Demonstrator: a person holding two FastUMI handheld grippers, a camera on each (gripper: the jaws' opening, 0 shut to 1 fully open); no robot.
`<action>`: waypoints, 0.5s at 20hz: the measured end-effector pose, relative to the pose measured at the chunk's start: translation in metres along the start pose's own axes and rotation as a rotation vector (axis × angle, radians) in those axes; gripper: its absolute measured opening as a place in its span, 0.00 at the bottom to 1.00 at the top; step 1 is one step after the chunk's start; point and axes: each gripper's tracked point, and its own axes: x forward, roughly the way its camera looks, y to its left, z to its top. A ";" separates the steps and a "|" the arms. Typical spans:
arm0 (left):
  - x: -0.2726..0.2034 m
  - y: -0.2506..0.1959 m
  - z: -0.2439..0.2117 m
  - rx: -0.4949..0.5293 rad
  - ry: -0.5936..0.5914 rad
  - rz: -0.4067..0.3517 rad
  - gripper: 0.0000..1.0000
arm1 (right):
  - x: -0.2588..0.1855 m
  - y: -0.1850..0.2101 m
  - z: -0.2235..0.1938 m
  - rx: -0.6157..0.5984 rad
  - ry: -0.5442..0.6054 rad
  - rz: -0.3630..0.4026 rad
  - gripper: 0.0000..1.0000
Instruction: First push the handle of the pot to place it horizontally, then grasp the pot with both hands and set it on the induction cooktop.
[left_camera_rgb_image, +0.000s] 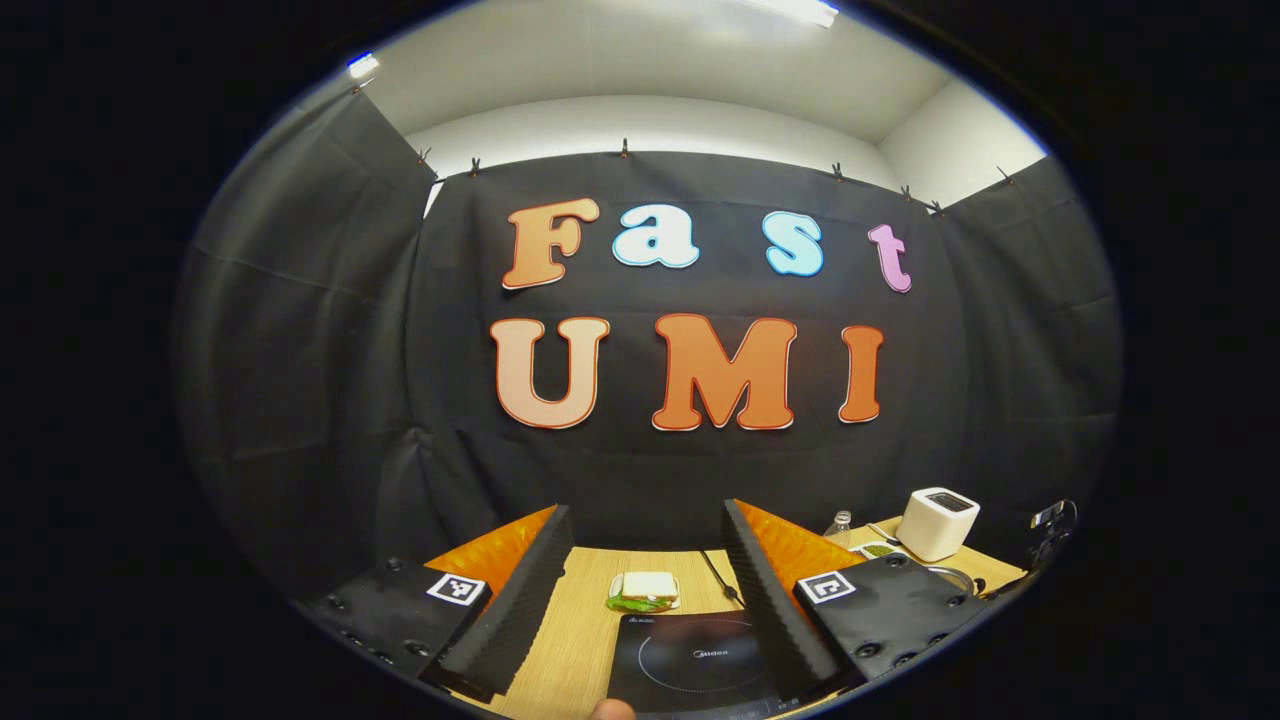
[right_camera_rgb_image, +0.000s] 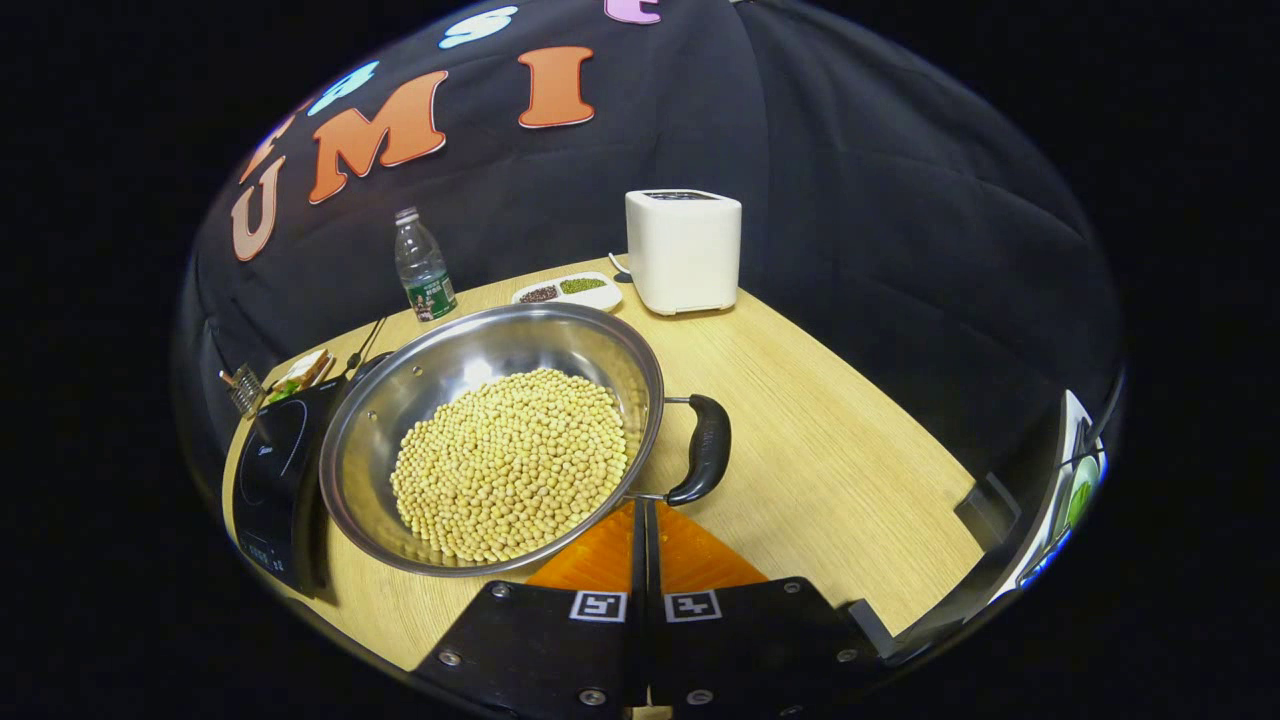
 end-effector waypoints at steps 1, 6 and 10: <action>0.000 -0.001 -0.002 0.000 0.002 -0.002 0.99 | 0.003 -0.001 0.002 0.005 0.002 0.001 0.00; 0.004 -0.004 -0.011 0.002 0.020 -0.003 0.98 | 0.018 -0.006 0.016 0.016 0.009 0.007 0.00; 0.012 -0.015 -0.024 -0.004 0.050 -0.022 0.98 | 0.033 -0.007 0.028 0.047 0.004 0.009 0.00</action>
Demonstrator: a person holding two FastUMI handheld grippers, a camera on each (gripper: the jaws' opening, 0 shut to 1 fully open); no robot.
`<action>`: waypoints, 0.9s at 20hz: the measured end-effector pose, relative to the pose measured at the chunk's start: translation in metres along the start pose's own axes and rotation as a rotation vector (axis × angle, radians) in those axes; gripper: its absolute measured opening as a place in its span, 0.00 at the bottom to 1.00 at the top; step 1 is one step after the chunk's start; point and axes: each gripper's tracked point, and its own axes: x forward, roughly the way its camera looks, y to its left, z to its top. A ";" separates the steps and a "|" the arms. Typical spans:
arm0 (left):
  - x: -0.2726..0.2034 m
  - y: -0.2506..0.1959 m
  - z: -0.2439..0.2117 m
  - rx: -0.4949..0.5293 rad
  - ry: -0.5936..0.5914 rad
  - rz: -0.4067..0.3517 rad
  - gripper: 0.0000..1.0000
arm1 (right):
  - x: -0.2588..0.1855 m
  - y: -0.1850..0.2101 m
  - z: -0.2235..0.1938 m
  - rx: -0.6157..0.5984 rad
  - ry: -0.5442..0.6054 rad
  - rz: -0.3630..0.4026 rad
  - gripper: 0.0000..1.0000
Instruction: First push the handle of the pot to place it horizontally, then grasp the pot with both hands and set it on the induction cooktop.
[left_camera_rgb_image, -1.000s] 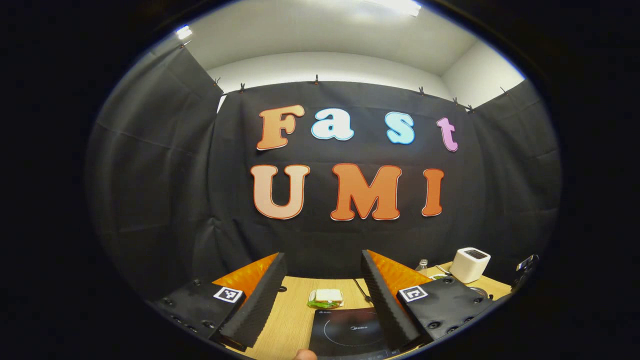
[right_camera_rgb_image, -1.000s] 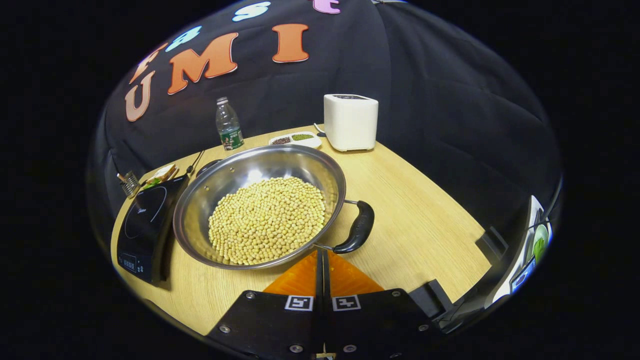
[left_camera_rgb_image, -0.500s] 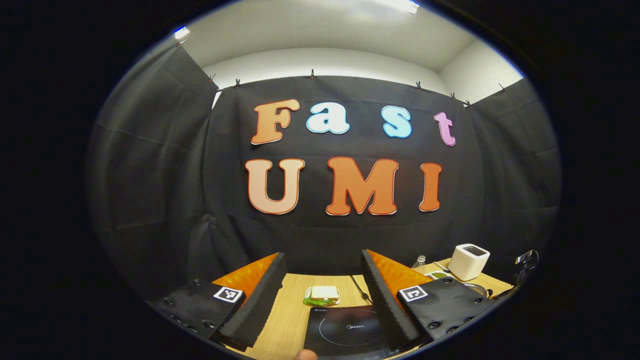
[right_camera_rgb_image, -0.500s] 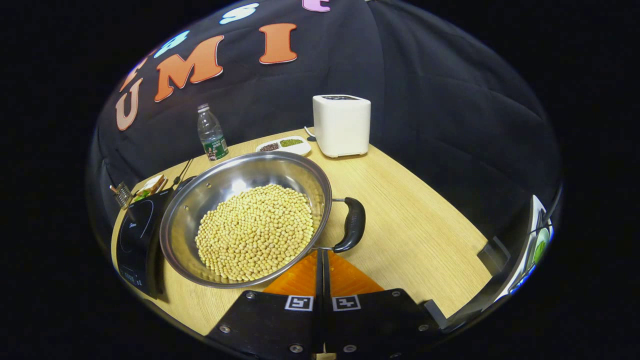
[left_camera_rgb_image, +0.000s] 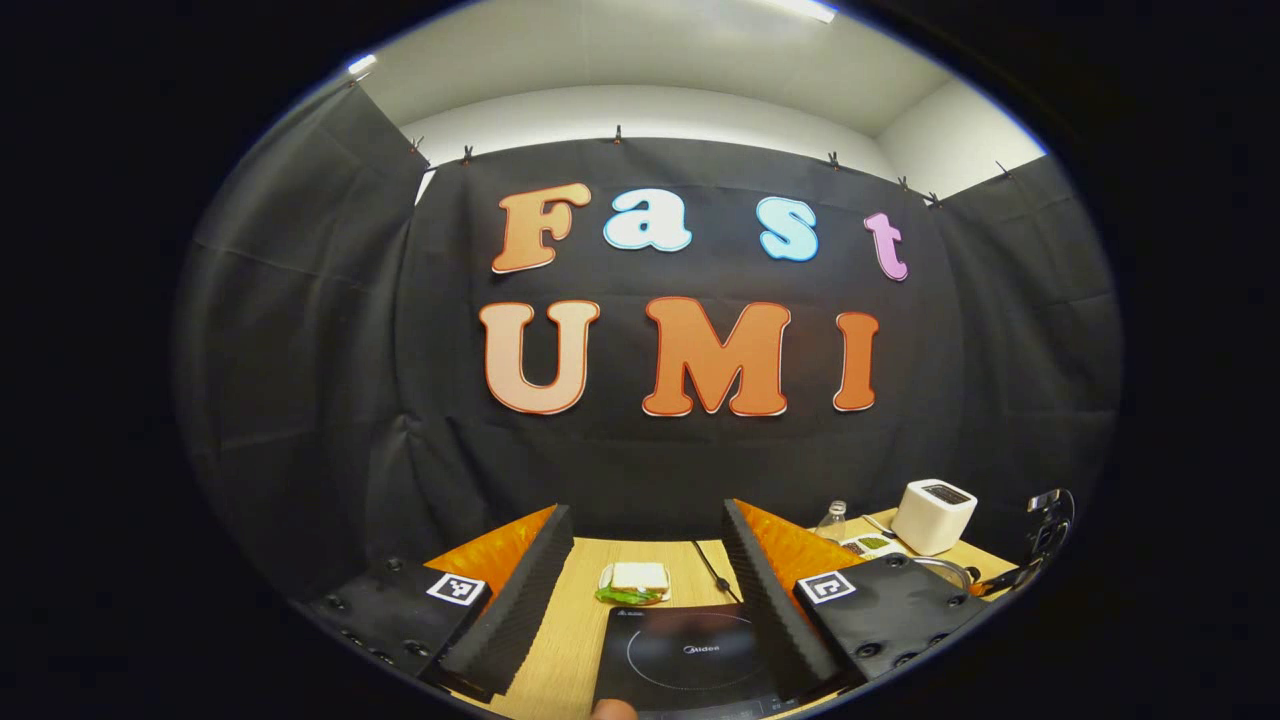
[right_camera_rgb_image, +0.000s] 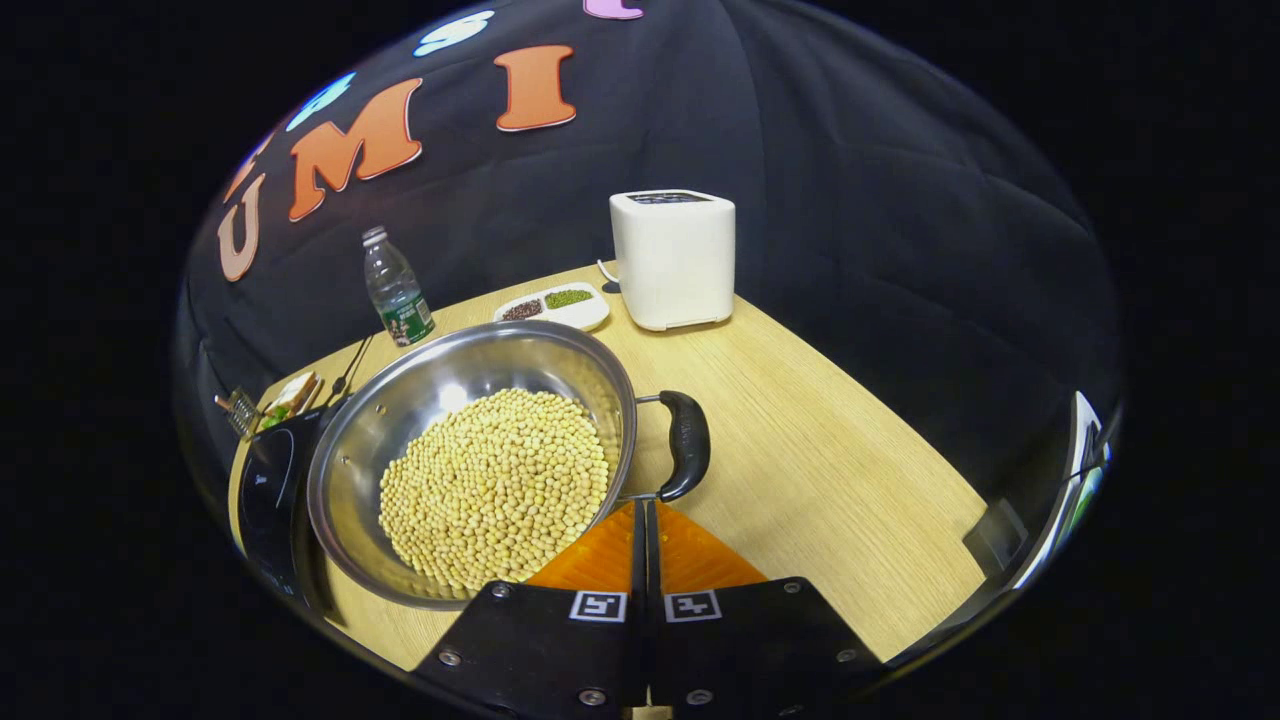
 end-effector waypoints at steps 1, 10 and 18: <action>0.002 -0.003 -0.004 0.001 0.011 -0.004 0.97 | 0.002 -0.001 0.003 0.006 0.001 0.003 0.00; 0.015 -0.025 -0.026 0.000 0.061 -0.043 0.98 | 0.023 -0.002 0.021 0.033 0.013 0.004 0.00; 0.026 -0.038 -0.050 0.008 0.110 -0.070 0.98 | 0.036 -0.001 0.031 0.032 0.014 -0.010 0.00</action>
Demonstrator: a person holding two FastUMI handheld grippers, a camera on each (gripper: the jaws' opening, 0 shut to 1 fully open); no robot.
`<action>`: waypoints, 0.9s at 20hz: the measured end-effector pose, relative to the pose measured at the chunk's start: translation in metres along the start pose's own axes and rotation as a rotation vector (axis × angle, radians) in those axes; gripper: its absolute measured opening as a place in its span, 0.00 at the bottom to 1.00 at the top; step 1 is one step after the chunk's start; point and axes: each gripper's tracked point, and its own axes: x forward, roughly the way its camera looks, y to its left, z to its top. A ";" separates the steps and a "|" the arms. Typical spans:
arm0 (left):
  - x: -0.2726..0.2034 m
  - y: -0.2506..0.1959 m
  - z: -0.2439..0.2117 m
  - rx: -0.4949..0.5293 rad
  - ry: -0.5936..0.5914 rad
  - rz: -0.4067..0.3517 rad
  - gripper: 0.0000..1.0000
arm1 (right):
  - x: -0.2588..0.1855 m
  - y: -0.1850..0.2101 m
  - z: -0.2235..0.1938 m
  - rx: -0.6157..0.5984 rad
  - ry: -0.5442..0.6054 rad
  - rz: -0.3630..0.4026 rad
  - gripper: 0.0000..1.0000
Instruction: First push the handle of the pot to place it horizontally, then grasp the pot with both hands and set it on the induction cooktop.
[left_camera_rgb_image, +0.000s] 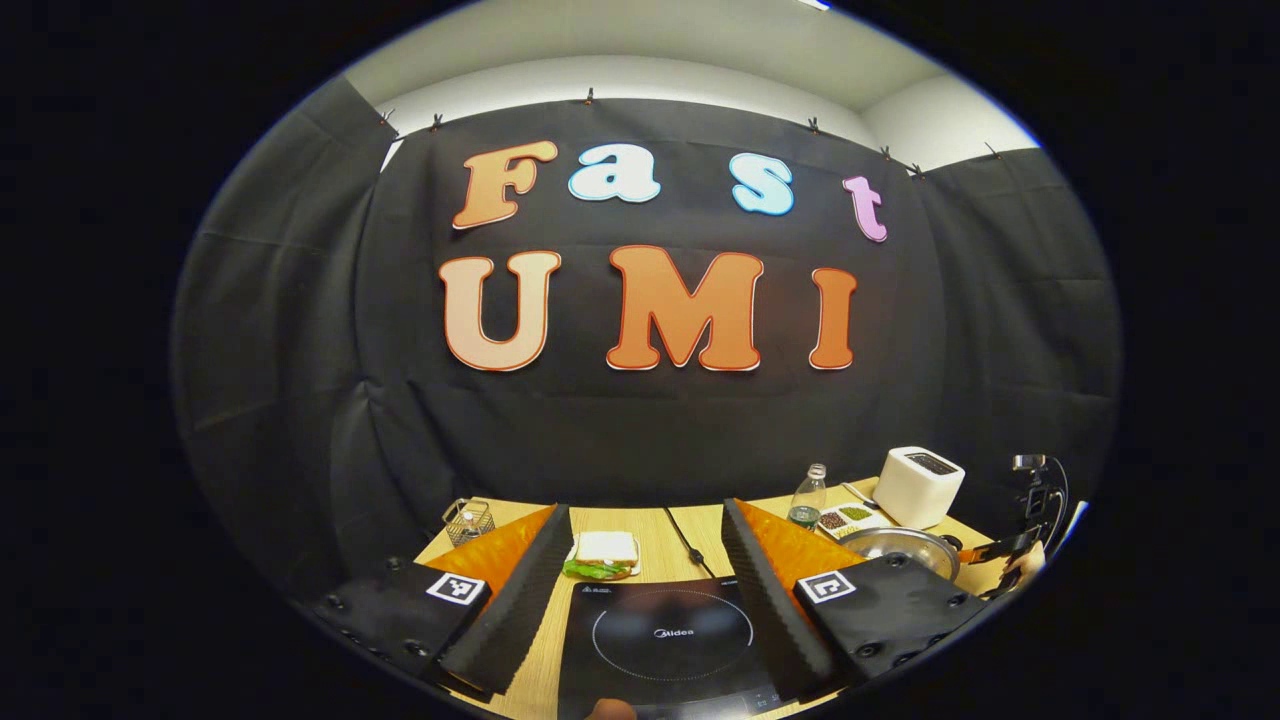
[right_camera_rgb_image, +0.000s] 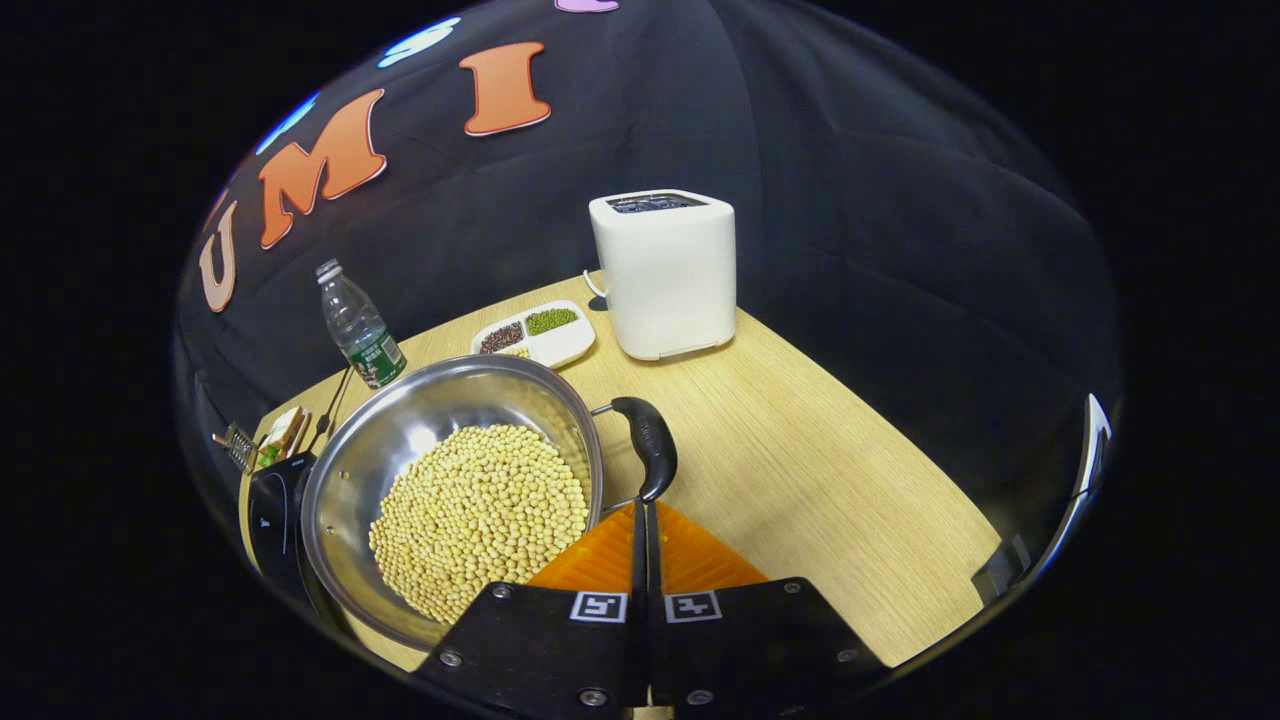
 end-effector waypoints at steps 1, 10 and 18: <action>0.002 -0.003 -0.005 -0.003 0.010 -0.005 0.98 | 0.002 0.000 0.002 -0.005 -0.001 -0.006 0.00; 0.032 -0.044 -0.072 -0.063 0.164 -0.085 0.98 | 0.004 -0.001 0.009 -0.029 0.005 -0.024 0.00; 0.069 -0.090 -0.120 -0.127 0.268 -0.149 0.98 | -0.016 -0.014 0.021 -0.034 -0.045 -0.046 0.00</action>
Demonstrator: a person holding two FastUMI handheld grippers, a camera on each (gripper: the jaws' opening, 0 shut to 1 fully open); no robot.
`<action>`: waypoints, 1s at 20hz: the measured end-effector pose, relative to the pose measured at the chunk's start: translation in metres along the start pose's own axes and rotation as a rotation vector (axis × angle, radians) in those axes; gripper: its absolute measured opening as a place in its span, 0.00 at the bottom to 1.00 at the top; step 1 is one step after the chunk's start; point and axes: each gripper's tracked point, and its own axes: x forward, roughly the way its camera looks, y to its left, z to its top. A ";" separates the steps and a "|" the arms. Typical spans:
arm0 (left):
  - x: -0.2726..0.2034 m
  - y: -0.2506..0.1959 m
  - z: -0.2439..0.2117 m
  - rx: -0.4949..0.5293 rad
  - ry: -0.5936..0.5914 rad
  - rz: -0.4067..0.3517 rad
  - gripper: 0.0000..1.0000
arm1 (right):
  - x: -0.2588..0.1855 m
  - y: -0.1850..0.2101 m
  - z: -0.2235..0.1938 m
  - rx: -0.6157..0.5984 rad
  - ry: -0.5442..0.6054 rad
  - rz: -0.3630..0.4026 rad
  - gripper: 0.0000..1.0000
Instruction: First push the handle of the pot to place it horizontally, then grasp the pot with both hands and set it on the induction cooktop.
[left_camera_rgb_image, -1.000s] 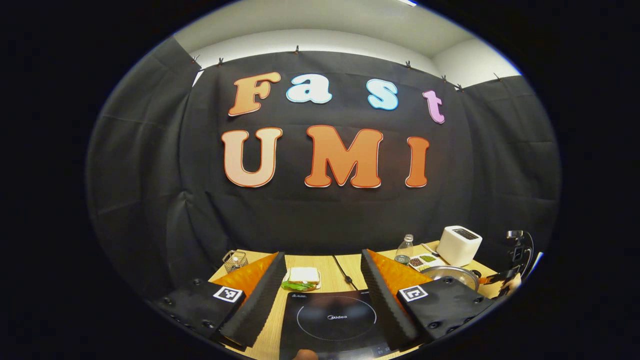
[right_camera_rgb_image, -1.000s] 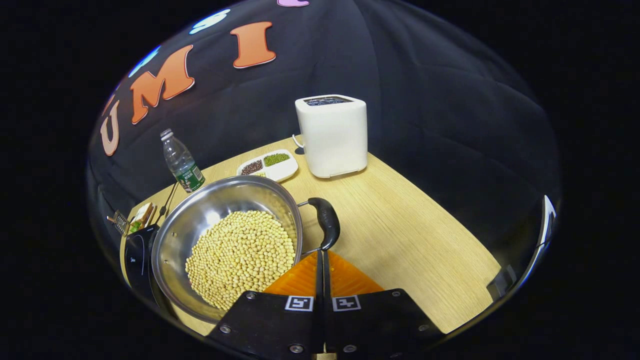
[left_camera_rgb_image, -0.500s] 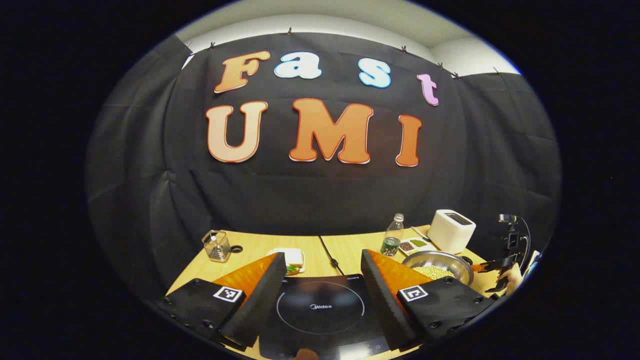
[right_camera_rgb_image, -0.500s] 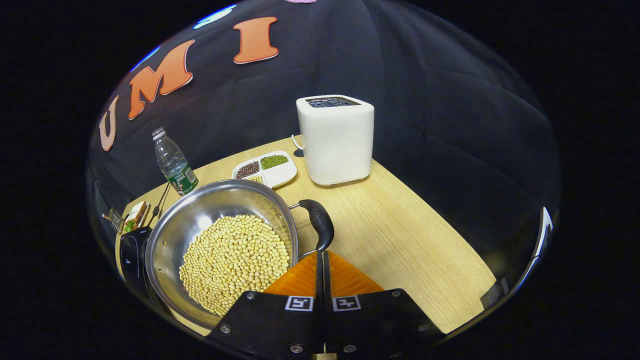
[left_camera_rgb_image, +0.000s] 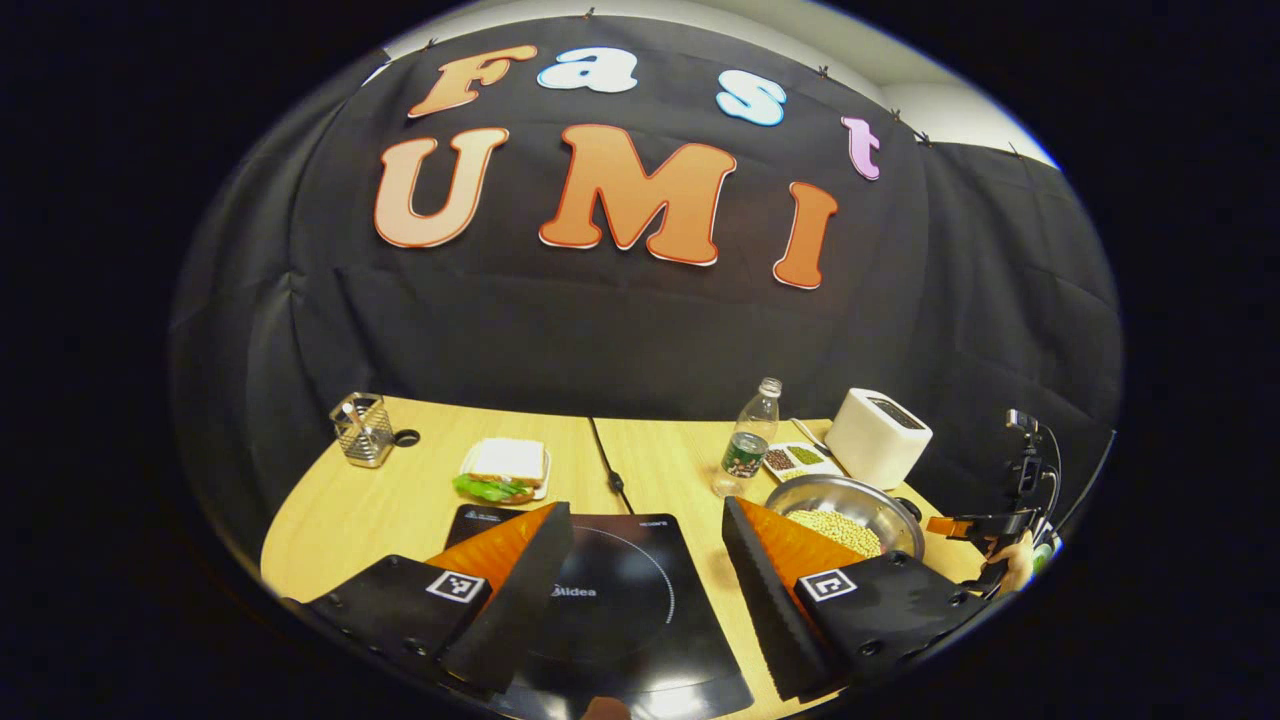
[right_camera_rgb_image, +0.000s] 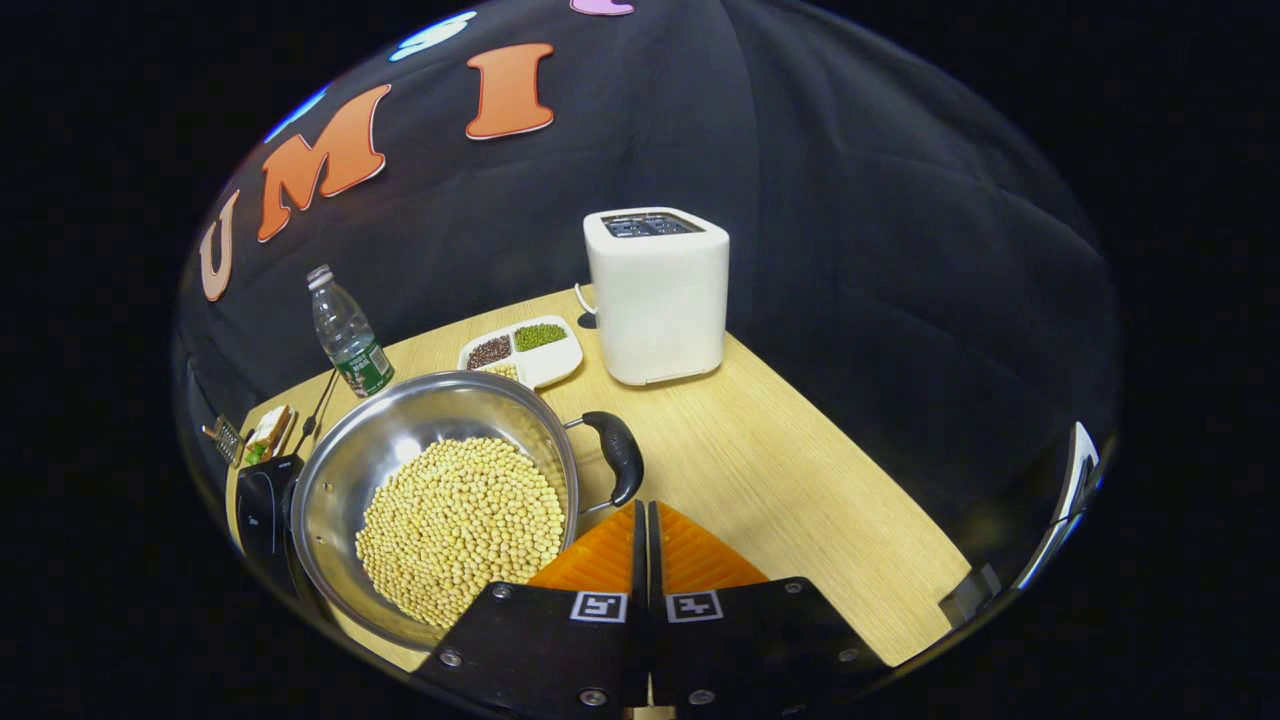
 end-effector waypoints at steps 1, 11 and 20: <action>0.007 -0.005 -0.006 -0.001 0.013 -0.005 0.99 | -0.001 -0.001 0.003 -0.004 -0.008 -0.001 0.02; 0.073 -0.089 -0.056 0.052 0.067 -0.109 0.99 | 0.012 0.021 0.031 -0.122 -0.122 0.036 0.55; 0.143 -0.117 -0.126 0.127 0.192 -0.079 0.99 | 0.043 0.028 0.030 -0.135 -0.068 0.061 0.92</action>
